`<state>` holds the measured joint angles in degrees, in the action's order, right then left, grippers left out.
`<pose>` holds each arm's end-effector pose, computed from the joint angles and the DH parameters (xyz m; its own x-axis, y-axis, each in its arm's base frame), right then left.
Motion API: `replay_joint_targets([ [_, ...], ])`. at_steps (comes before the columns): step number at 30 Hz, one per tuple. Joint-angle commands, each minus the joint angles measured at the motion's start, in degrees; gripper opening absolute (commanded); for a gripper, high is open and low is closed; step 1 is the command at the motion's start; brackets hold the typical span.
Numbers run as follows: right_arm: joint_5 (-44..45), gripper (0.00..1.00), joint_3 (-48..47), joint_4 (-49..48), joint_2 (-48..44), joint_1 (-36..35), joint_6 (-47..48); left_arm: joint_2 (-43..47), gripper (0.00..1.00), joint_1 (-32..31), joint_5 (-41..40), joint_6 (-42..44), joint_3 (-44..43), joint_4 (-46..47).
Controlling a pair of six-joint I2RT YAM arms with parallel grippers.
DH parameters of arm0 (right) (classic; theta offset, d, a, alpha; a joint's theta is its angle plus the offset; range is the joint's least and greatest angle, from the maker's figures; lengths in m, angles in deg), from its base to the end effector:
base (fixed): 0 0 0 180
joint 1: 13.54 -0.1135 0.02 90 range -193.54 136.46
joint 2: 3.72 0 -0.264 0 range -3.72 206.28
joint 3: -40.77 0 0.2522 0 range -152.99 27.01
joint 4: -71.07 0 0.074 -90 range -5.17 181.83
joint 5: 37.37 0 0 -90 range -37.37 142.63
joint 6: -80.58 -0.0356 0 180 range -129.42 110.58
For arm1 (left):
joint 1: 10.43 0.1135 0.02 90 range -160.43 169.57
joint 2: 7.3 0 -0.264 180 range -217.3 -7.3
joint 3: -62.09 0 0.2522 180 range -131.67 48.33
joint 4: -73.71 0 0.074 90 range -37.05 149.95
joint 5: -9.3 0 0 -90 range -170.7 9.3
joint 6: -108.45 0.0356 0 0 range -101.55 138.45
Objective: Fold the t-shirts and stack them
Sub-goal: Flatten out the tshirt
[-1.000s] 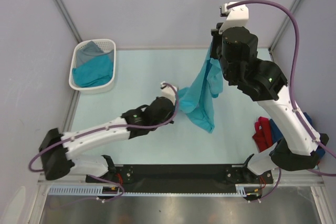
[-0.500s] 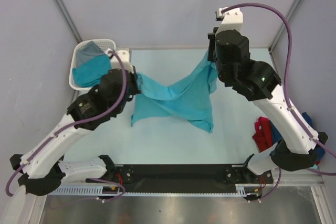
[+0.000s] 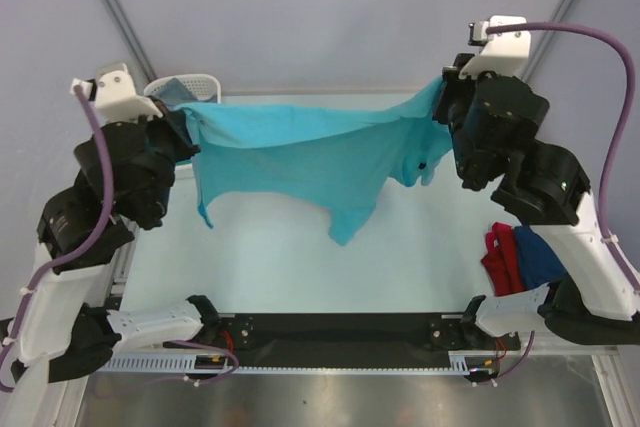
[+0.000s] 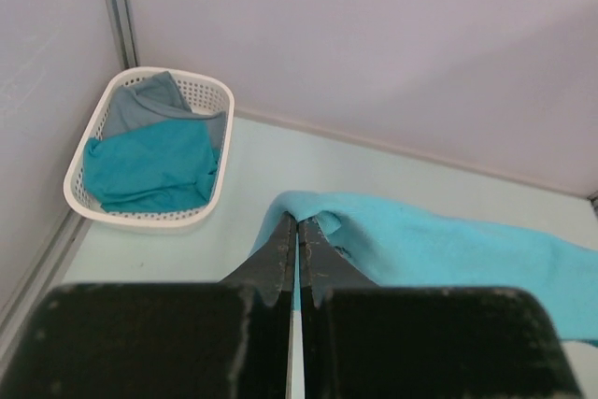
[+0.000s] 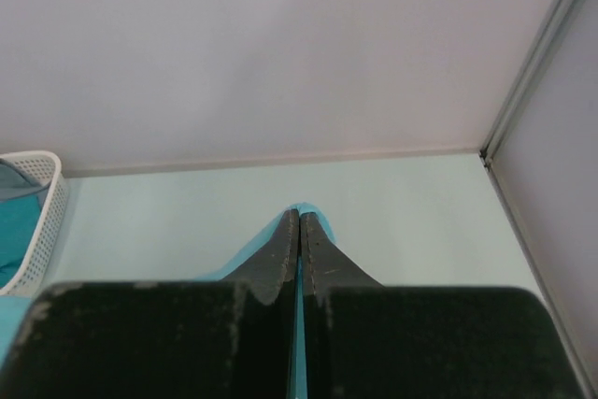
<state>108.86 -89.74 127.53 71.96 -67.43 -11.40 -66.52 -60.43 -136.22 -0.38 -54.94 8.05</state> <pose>0.1381 0.1391 0.5728 -0.0153 0.0115 -0.9998 0.0412 0.9991 0.0109 0.0948 -0.0673 0.5409 -0.0536 -0.2203 -0.9739 -0.1147 0.9703 -0.2132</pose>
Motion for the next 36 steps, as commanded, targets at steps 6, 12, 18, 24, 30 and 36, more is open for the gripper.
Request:
replay_joint_targets([
  [6,16.4,0.0,1.2,-23.8,-3.7,-13.9,21.7,1.0,0.0,0.2,-5.0,3.4,-8.5,-0.8],
  [12,21.6,0.0,9.7,-47.3,-8.1,-19.0,40.0,2.9,0.0,0.2,-8.5,6.0,-11.4,-0.8],
  [18,23.4,0.0,10.6,-59.9,-9.1,-21.4,53.6,4.8,0.0,0.2,-10.6,9.2,-13.7,0.2],
  [24,22.8,0.0,10.2,-63.2,-9.3,-21.4,57.1,5.1,0.0,0.2,-9.0,10.2,-13.7,0.3],
  [30,23.0,0.0,12.6,-64.5,-10.7,-21.5,57.3,5.9,0.0,0.2,-7.3,8.9,-10.1,-1.0],
  [36,23.9,0.0,15.9,-64.5,-13.4,-21.5,55.2,8.9,0.0,0.2,-6.1,5.0,-6.1,-2.7],
])
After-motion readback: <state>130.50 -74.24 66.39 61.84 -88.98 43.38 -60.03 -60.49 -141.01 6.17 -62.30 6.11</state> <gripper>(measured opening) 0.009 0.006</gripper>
